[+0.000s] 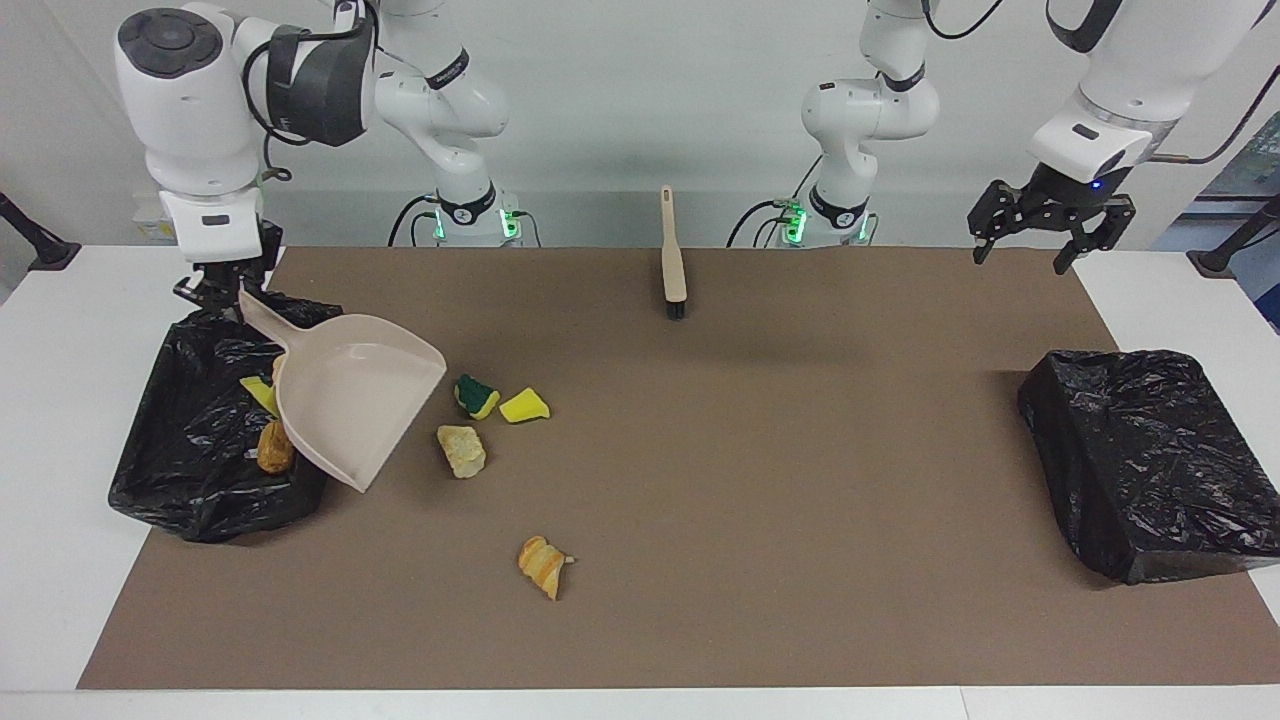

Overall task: Sweep and dump trash in bin
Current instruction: 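Bring the empty dustpan back to the table center with the right gripper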

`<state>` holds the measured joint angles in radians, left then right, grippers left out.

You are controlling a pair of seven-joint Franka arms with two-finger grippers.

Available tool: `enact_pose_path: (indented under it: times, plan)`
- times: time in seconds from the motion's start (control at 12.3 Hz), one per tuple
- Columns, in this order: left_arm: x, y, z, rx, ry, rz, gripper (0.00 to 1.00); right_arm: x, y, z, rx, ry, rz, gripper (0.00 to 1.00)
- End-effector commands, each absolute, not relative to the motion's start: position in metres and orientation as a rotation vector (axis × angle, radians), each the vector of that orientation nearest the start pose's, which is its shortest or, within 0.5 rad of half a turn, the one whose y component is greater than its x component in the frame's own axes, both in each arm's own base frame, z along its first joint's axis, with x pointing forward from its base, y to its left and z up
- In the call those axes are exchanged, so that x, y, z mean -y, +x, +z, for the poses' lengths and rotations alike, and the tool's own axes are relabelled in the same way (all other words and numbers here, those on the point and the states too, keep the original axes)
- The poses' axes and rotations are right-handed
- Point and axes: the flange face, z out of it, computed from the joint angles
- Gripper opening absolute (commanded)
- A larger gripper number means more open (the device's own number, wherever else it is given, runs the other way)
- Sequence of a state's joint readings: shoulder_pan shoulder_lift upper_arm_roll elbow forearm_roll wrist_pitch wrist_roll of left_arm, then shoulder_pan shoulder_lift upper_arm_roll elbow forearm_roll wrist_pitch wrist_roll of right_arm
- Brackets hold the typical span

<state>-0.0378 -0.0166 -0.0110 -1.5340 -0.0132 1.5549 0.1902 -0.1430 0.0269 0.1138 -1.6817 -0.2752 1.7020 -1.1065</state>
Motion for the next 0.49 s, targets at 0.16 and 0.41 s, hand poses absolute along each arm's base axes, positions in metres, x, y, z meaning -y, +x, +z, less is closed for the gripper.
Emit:
enact_pose_path:
  times: [0.16,0.41]
  plan:
    - [0.023,0.546,0.656,-0.363,-3.142,-0.025,1.00,-0.045,0.590,0.528,1.434,-2.942,0.106,0.00]
    - [0.020,0.544,0.655,-0.325,-3.147,-0.007,1.00,-0.105,0.604,0.483,1.144,-2.954,0.060,0.00]
